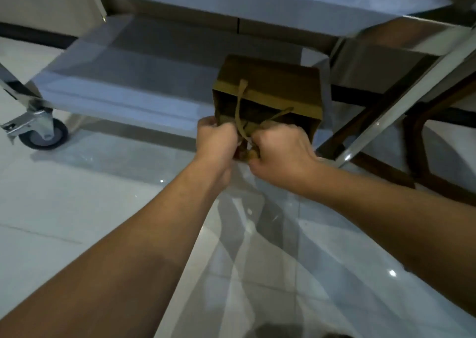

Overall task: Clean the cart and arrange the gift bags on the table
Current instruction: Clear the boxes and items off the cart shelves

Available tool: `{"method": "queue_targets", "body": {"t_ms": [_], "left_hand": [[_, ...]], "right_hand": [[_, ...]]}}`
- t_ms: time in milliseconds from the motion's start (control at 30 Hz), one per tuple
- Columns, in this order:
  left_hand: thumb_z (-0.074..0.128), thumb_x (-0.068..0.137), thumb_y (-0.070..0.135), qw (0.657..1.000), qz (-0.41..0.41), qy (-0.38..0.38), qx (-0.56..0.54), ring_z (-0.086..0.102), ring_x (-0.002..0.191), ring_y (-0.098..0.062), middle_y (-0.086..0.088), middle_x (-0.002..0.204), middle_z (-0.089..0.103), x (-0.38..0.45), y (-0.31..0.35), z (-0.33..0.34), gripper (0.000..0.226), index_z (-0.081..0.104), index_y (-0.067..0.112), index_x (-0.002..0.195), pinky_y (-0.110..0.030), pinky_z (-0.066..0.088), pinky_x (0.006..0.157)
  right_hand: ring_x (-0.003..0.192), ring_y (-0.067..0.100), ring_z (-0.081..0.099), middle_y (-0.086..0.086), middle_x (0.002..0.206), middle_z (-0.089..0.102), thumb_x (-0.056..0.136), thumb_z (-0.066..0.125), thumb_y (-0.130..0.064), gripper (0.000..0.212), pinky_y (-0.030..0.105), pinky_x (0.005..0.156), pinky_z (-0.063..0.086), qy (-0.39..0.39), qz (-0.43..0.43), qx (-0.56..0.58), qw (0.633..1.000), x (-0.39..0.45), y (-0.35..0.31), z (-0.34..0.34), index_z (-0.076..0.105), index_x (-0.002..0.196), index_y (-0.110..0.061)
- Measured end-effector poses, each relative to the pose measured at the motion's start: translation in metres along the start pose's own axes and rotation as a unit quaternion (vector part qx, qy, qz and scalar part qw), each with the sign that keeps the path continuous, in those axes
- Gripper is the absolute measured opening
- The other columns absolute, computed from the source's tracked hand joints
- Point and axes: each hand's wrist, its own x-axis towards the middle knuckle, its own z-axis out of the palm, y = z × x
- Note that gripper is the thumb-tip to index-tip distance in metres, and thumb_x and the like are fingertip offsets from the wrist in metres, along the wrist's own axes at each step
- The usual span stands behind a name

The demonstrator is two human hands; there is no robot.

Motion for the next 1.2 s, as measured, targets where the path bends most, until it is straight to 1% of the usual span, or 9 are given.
{"method": "queue_targets", "body": {"t_ms": [67,167,267,367,467,567,800,1000,1200], "left_hand": [[0.056,0.089,-0.001,0.999,-0.047,0.009,0.023,0.068,0.096,-0.025,-0.012,0.111,0.068,-0.022,-0.007,-0.007,0.046,0.046,0.02,0.128,-0.042,0.061,0.081],[0.062,0.093,0.01,0.985,-0.122,0.019,0.12,0.06,0.114,-0.03,-0.008,0.132,0.059,-0.064,-0.006,-0.02,0.05,0.046,0.021,0.139,-0.044,0.058,0.092],[0.063,0.096,0.014,0.969,-0.174,0.037,0.171,0.057,0.114,-0.03,-0.009,0.139,0.051,-0.107,0.021,-0.032,0.056,0.04,0.022,0.146,-0.044,0.057,0.095],[0.064,0.097,0.016,0.963,-0.199,0.044,0.174,0.057,0.106,-0.027,-0.007,0.136,0.051,-0.148,0.069,-0.038,0.049,0.044,0.023,0.141,-0.043,0.056,0.095],[0.065,0.096,0.016,0.959,-0.211,0.018,0.19,0.061,0.113,-0.03,-0.011,0.129,0.059,-0.186,0.132,-0.039,0.031,0.055,0.016,0.125,-0.044,0.059,0.091],[0.063,0.098,0.015,0.958,-0.209,0.003,0.197,0.065,0.106,-0.029,-0.013,0.12,0.064,-0.219,0.204,-0.045,0.013,0.061,0.015,0.11,-0.038,0.061,0.079],[0.058,0.099,0.011,0.956,-0.146,-0.004,0.256,0.059,0.114,-0.025,-0.007,0.128,0.06,-0.314,0.355,-0.103,0.033,0.061,0.018,0.131,-0.04,0.056,0.096],[0.06,0.089,0.009,0.91,-0.117,-0.02,0.398,0.059,0.116,-0.023,-0.001,0.126,0.065,-0.41,0.449,-0.17,0.039,0.069,0.026,0.123,-0.035,0.05,0.102],[0.054,0.093,0.013,0.883,-0.023,0.093,0.459,0.062,0.099,-0.03,-0.008,0.105,0.066,-0.473,0.568,-0.205,0.025,0.074,0.019,0.107,-0.03,0.049,0.077]], "right_hand": [[0.069,0.021,0.046,0.001,0.081,0.044,0.095,0.053,-0.026,0.012,0.03,0.058,0.028,-0.037,-0.016,-0.034,0.999,-0.02,-0.013,-0.002,0.059,0.088,-0.018],[0.065,0.02,0.042,0.003,0.08,0.042,0.094,0.055,-0.022,0.015,0.032,0.058,0.03,-0.067,0.005,-0.025,0.997,-0.044,-0.026,-0.026,0.051,0.081,-0.016],[0.065,0.021,0.05,0.003,0.077,0.048,0.092,0.057,-0.022,0.016,0.034,0.057,0.046,-0.09,0.061,0.002,0.994,-0.066,-0.036,-0.065,0.059,0.079,-0.012],[0.071,0.024,0.054,0.003,0.08,0.052,0.09,0.057,-0.022,0.014,0.029,0.055,0.039,-0.145,0.09,0.029,0.985,-0.08,-0.058,-0.117,0.067,0.09,-0.012],[0.09,0.036,0.06,0.013,0.095,0.062,0.088,0.059,-0.021,0.016,0.029,0.067,0.038,-0.17,0.163,0.058,0.97,-0.075,-0.071,-0.177,0.068,0.097,-0.012],[0.086,0.032,0.061,0.005,0.078,0.058,0.087,0.062,-0.021,0.007,0.03,0.068,0.044,-0.219,0.214,0.073,0.949,-0.069,-0.086,-0.239,0.064,0.082,-0.016],[0.085,0.024,0.063,0.007,0.083,0.062,0.089,0.065,-0.013,0.012,0.042,0.074,0.058,-0.264,0.208,0.216,0.916,-0.082,-0.191,-0.39,0.064,0.077,-0.015],[0.06,0.016,0.047,0.003,0.061,0.048,0.084,0.067,-0.012,0.032,0.029,0.053,0.036,-0.311,0.06,0.263,0.911,-0.053,-0.302,-0.537,0.048,0.059,-0.016],[0.057,0.015,0.049,0.004,0.057,0.047,0.08,0.068,-0.007,0.036,0.035,0.056,0.041,-0.236,-0.078,0.304,0.92,-0.012,-0.387,-0.681,0.044,0.055,-0.018]]}}
